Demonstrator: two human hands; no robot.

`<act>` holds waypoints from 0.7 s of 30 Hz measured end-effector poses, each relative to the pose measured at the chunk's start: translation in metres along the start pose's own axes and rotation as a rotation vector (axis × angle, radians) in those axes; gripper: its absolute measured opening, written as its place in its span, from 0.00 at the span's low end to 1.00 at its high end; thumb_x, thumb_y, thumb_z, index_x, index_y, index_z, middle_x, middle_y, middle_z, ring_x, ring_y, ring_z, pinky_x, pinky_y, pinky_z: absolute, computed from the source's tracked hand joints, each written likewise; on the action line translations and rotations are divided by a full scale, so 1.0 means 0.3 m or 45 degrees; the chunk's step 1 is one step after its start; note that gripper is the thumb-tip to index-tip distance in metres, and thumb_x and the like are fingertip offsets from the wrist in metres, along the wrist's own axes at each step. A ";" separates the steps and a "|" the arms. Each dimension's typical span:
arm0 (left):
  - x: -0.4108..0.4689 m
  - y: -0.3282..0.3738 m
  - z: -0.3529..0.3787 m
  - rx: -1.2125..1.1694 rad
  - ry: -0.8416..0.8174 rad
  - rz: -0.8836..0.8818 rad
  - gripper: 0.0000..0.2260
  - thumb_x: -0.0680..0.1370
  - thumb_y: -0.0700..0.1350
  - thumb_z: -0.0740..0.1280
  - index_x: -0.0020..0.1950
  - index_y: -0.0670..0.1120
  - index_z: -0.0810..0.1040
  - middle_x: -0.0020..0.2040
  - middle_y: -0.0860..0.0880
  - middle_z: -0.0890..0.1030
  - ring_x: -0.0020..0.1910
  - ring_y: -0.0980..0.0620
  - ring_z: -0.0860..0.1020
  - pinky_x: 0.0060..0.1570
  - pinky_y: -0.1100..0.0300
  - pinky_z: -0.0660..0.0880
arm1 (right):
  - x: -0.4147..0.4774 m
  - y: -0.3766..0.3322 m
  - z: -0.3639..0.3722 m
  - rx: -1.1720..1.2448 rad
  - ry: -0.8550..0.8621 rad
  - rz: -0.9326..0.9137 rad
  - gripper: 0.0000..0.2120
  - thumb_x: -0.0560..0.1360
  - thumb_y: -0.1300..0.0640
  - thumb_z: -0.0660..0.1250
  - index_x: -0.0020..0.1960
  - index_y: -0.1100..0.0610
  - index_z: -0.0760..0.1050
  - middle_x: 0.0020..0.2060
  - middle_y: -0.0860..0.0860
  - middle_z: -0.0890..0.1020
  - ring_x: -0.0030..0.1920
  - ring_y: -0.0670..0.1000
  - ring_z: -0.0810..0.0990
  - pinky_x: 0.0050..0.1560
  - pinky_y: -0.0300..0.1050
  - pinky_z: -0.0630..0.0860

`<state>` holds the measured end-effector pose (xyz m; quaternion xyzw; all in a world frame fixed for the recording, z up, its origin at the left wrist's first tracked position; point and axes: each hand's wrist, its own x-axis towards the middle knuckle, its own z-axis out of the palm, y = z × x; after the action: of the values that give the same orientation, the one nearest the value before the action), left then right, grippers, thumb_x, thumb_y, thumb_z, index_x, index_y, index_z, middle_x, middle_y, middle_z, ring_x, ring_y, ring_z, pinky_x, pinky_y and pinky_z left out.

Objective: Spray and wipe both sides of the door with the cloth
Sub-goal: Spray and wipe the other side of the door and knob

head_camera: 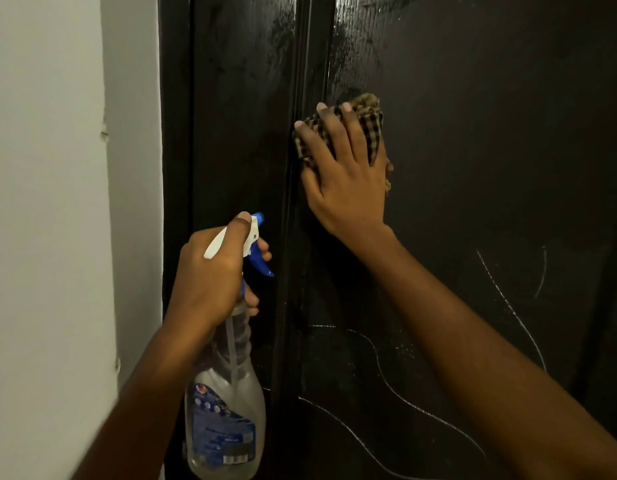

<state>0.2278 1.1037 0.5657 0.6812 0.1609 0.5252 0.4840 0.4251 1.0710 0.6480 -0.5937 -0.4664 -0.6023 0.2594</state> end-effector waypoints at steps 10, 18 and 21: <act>-0.062 -0.016 0.053 -0.004 -0.058 0.011 0.22 0.82 0.58 0.56 0.44 0.43 0.81 0.40 0.46 0.85 0.23 0.44 0.75 0.26 0.54 0.76 | -0.640 0.155 0.001 0.018 -0.182 -0.325 0.29 0.79 0.45 0.60 0.79 0.43 0.60 0.79 0.50 0.61 0.81 0.51 0.53 0.72 0.68 0.61; -0.087 -0.014 0.183 0.007 -0.135 -0.013 0.21 0.82 0.57 0.56 0.45 0.44 0.81 0.41 0.46 0.85 0.22 0.45 0.75 0.24 0.55 0.75 | -0.331 0.365 -0.063 0.088 0.187 0.895 0.29 0.81 0.48 0.57 0.81 0.44 0.58 0.81 0.48 0.57 0.81 0.51 0.50 0.75 0.71 0.53; -0.085 -0.009 0.233 0.031 -0.127 -0.011 0.22 0.83 0.57 0.56 0.44 0.45 0.82 0.42 0.47 0.85 0.22 0.46 0.75 0.25 0.55 0.76 | -0.388 0.277 -0.033 0.038 0.075 0.472 0.30 0.80 0.48 0.58 0.81 0.45 0.56 0.82 0.50 0.55 0.82 0.51 0.47 0.75 0.68 0.51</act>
<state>0.2794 1.0520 0.5506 0.7116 0.1459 0.4864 0.4856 0.5111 0.9985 0.5590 -0.6476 -0.3501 -0.5545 0.3881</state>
